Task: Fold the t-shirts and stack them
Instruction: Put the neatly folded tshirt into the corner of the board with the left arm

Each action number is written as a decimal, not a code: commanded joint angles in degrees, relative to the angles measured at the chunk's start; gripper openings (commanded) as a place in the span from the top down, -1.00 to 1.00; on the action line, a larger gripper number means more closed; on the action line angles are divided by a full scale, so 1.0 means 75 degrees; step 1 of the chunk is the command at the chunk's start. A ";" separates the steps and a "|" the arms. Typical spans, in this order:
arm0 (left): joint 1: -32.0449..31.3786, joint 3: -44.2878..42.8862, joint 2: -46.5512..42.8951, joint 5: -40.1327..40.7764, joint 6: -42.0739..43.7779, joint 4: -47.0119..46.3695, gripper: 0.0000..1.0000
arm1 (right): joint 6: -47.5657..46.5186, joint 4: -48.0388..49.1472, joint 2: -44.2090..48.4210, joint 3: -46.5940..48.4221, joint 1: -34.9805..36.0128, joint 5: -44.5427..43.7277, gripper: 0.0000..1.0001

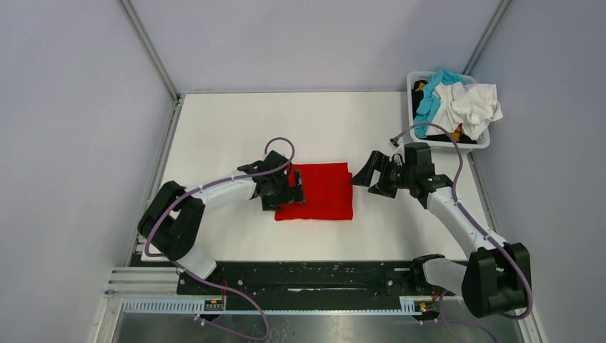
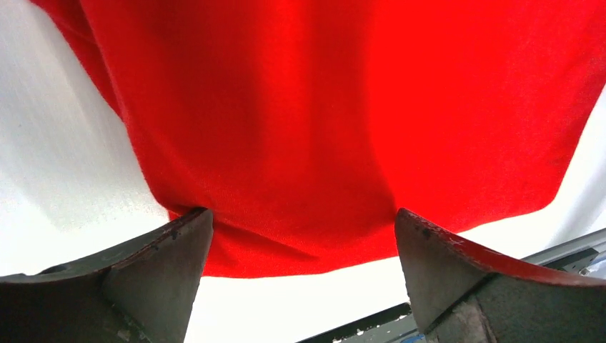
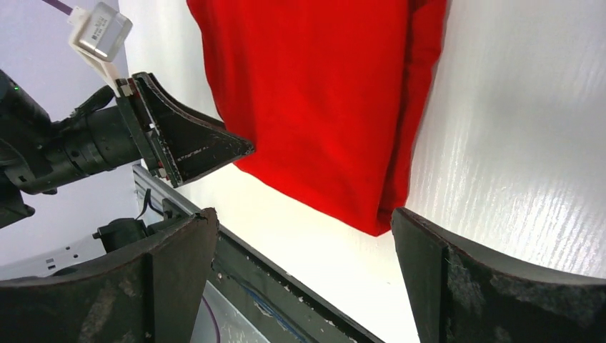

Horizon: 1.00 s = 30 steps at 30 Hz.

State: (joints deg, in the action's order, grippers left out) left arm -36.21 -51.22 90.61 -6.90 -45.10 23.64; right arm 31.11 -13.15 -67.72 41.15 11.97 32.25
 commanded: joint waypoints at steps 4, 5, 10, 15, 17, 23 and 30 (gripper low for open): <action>-0.0005 -0.0708 -0.0994 0.1443 0.0328 0.0948 -0.98 | -0.0369 -0.0123 0.0664 -0.0037 -0.0101 -0.0300 -0.99; 0.0030 -0.0843 -0.1052 0.1756 0.0371 0.1079 -0.98 | -0.0411 -0.0135 0.0680 -0.0053 -0.0105 -0.0322 -0.99; 0.0684 -0.1075 -0.0621 0.2052 0.0396 0.1310 -0.93 | -0.0569 -0.0239 0.0731 -0.0117 -0.0116 -0.0508 -0.99; 0.1018 -0.1505 0.0410 0.1451 0.0662 0.1127 -0.71 | -0.0730 -0.0341 0.0704 -0.0095 -0.0119 -0.0549 -0.99; 0.1020 -0.1606 0.0701 0.1009 0.0750 0.0891 -0.68 | -0.0772 -0.0382 0.0660 -0.0077 -0.0119 -0.0547 -0.99; 0.1007 -0.1835 0.1484 0.0436 0.0748 0.0510 -0.11 | -0.0861 -0.0507 0.0460 0.0008 -0.0119 -0.0526 -0.99; 0.1016 -0.3139 0.2365 0.2168 0.1313 0.1541 1.00 | -0.0933 -0.0536 0.0309 0.0079 -0.0157 -0.0592 -0.99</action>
State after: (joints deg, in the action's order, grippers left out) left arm -28.71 -68.31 105.54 -0.93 -38.85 31.57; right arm 25.61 -16.75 -65.01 40.25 11.20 28.99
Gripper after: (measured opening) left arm 0.047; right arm 0.993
